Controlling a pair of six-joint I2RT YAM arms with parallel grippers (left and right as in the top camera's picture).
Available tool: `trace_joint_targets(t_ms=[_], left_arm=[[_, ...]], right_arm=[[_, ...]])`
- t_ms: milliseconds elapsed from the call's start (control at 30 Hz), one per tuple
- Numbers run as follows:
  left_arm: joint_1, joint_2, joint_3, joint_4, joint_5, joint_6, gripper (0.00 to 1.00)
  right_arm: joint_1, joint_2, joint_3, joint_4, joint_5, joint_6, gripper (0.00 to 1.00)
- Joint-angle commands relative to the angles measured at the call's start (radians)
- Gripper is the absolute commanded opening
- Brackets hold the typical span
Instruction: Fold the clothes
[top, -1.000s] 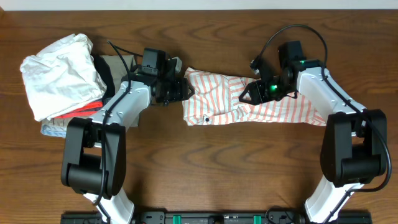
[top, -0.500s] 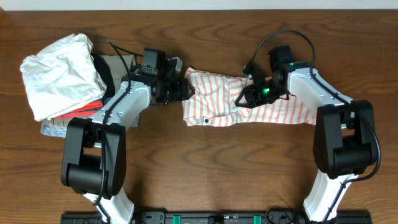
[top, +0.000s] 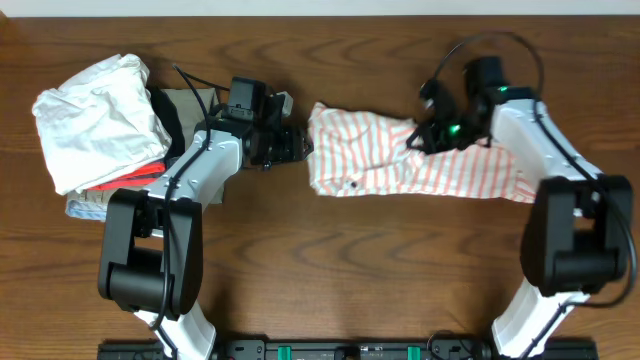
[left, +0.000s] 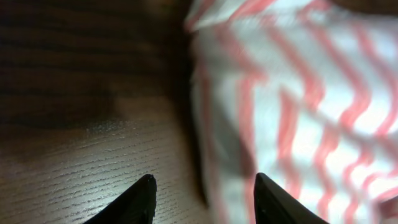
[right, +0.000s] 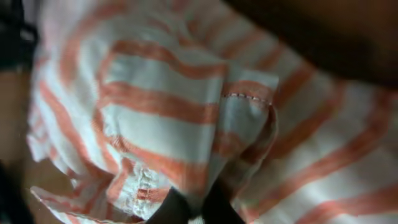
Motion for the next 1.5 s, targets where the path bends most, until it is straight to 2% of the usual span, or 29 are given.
trace_joint_targets(t_ms=[0,67,133,233,267,300,367,500,633,733,1000,1167,1300,1467], left_arm=[[0.002,0.007,-0.002,-0.003,-0.012,0.01,0.51],[0.002,0.007,-0.002,-0.004,-0.012,0.01,0.51],[0.002,0.007,-0.002,-0.007,-0.012,0.01,0.51],[0.002,0.007,-0.002,-0.019,-0.012,0.01,0.51],[0.002,0.007,-0.002,-0.026,-0.012,0.01,0.51],[0.002,0.007,-0.002,-0.036,-0.012,0.01,0.51],[0.002,0.007,-0.002,-0.049,-0.013,0.023,0.51],[0.002,0.007,-0.002,-0.06,-0.049,0.066,0.51],[0.002,0.007,-0.002,-0.078,-0.126,0.066,0.51],[0.002,0.007,-0.002,-0.082,-0.136,0.066,0.51],[0.002,0.007,-0.002,-0.082,-0.136,0.066,0.51],[0.002,0.007,-0.002,-0.083,-0.136,0.066,0.51],[0.002,0.007,-0.002,-0.086,-0.136,0.066,0.51],[0.002,0.007,-0.002,-0.086,-0.136,0.066,0.51]], right_arm=[[-0.002,-0.036,0.029,0.005,0.086,-0.021,0.09],[0.0,-0.033,0.027,0.008,0.14,-0.015,0.16],[0.005,-0.032,0.022,0.011,0.194,-0.016,0.29],[0.014,-0.031,0.008,0.012,0.342,0.011,0.4],[0.014,-0.031,0.006,0.011,0.389,0.039,0.4],[0.014,-0.031,0.005,0.011,0.453,0.1,0.4],[0.014,-0.036,0.01,0.013,0.423,0.128,0.34],[0.014,-0.084,0.065,0.016,0.098,0.059,0.26],[0.023,-0.128,0.117,0.061,-0.252,0.05,0.08],[0.056,-0.124,0.114,0.095,-0.383,0.06,0.09],[0.145,0.005,0.061,0.111,-0.383,0.089,0.1],[0.162,0.14,0.06,0.126,-0.358,0.089,0.07],[0.149,0.225,0.06,0.127,-0.154,0.089,0.08],[0.145,0.273,0.06,0.124,0.023,0.098,0.14]])
